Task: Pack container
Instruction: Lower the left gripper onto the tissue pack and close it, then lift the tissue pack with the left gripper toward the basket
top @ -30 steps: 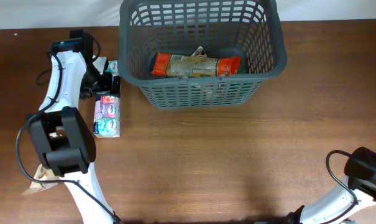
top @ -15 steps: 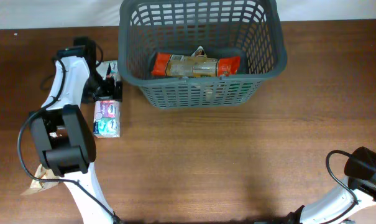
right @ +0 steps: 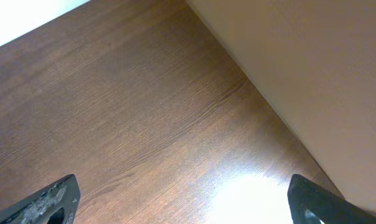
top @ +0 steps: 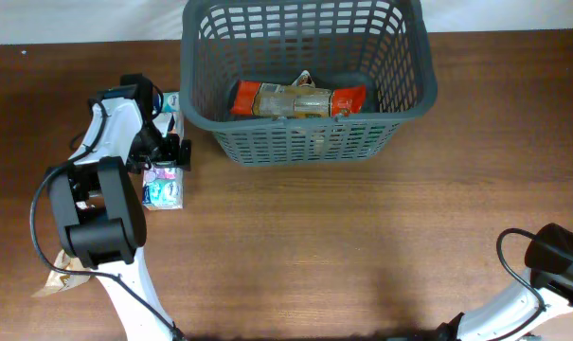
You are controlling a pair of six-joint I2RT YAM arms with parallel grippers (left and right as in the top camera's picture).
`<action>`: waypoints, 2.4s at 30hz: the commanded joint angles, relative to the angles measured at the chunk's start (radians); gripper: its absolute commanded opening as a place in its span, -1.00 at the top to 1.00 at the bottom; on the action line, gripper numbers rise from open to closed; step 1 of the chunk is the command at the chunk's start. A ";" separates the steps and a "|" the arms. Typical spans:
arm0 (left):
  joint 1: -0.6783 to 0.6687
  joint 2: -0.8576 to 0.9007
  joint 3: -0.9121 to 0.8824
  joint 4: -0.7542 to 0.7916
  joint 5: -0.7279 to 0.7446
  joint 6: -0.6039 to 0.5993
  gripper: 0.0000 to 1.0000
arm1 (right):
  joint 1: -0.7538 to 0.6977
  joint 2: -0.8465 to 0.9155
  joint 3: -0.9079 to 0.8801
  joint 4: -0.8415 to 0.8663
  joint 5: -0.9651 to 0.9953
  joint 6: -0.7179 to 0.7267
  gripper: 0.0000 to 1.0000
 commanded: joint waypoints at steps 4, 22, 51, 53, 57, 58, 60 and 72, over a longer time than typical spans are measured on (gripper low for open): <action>0.003 0.013 -0.010 0.011 0.011 0.016 -0.99 | -0.003 0.003 -0.004 -0.006 -0.006 0.005 -0.97; 0.003 0.013 -0.077 0.048 0.011 0.016 -0.99 | -0.003 0.003 -0.004 -0.006 -0.006 0.005 -0.98; 0.087 -0.074 0.788 -0.285 0.027 -0.166 0.96 | -0.003 0.003 -0.004 -0.006 -0.006 0.005 -0.98; 0.071 -0.101 0.877 -0.294 0.053 -0.160 0.96 | -0.003 0.003 -0.004 -0.006 -0.006 0.005 -0.97; 0.007 -0.164 1.018 -0.291 0.196 0.001 0.96 | -0.003 0.003 -0.004 -0.006 -0.006 0.005 -0.97; -0.013 -0.177 1.039 -0.286 0.237 0.031 0.96 | -0.003 0.003 -0.004 -0.006 -0.006 0.005 -0.97; -0.065 -0.203 1.063 -0.260 0.359 0.101 0.97 | -0.003 0.003 -0.004 -0.006 -0.006 0.005 -0.98; -0.374 -0.171 1.051 -0.106 0.502 0.369 0.87 | -0.003 0.003 -0.004 -0.006 -0.006 0.005 -0.97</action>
